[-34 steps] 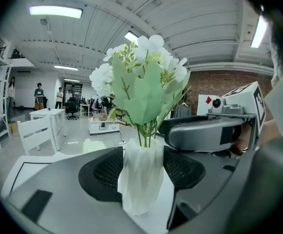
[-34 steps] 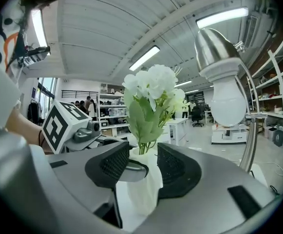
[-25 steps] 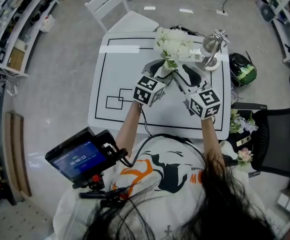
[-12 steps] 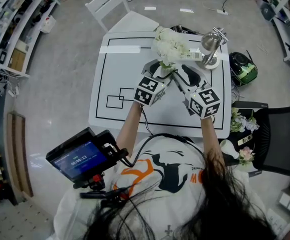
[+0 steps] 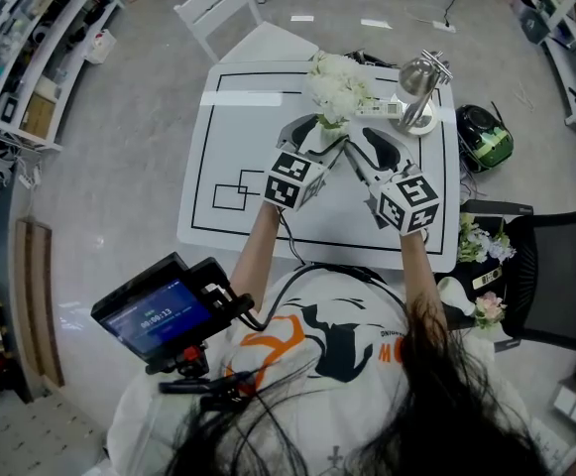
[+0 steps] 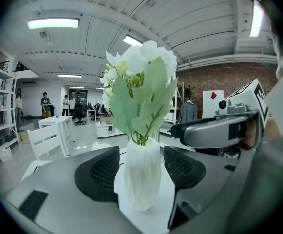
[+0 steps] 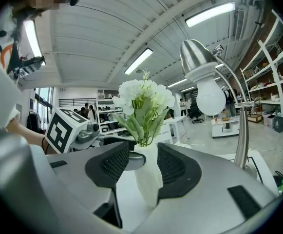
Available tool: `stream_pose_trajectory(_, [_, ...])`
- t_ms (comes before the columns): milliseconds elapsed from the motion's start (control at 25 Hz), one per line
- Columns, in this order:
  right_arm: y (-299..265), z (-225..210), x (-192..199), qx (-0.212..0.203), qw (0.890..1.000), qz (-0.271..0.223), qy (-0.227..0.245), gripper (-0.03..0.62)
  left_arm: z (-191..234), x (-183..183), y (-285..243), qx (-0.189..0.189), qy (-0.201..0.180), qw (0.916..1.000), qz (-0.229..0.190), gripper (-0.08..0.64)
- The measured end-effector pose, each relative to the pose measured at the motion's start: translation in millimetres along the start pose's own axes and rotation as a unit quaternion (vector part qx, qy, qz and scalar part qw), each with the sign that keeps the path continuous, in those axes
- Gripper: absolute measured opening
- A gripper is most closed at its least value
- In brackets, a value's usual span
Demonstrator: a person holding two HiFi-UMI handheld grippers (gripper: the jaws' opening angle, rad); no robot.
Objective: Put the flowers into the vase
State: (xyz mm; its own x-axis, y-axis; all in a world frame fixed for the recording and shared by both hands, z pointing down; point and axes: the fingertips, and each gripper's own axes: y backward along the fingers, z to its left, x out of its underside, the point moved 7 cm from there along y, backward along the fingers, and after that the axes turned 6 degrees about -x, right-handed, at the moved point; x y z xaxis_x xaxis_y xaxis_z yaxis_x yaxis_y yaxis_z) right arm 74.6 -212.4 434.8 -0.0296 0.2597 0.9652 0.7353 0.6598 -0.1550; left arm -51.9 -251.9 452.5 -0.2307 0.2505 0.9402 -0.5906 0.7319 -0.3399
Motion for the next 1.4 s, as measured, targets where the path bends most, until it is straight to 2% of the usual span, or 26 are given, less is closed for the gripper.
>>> stream_pose_trajectory(360, [19,17,-2,0.003,1.000,-0.024,-0.008,0.172,-11,11,40,-0.028,0.017,0.9994,-0.002,0.278])
stream_pose_trajectory(600, [35,40,3,0.001,1.000,-0.027,-0.003,0.122,-28,18,73,-0.047,0.028,0.9983,-0.021,0.273])
stream_pose_trajectory(800, [42,51,15,0.000,1.000,-0.020,-0.008,0.098,-43,29,88,-0.050,0.036,0.9977,-0.029,0.196])
stream_pose_trajectory(1000, [68,84,28,-0.006,1.000,-0.012,-0.006,0.087,-70,42,123,-0.060,0.054,0.9960,-0.038,0.122])
stream_pose_trajectory(1240, [95,114,41,-0.006,1.000,-0.009,-0.009,0.080,-99,56,158,-0.058,0.059,0.9959,-0.036,0.061])
stream_pose_trajectory(1400, [106,130,46,-0.002,1.000,-0.007,-0.013,0.074,-111,61,179,-0.059,0.060,0.9958,-0.034,0.046])
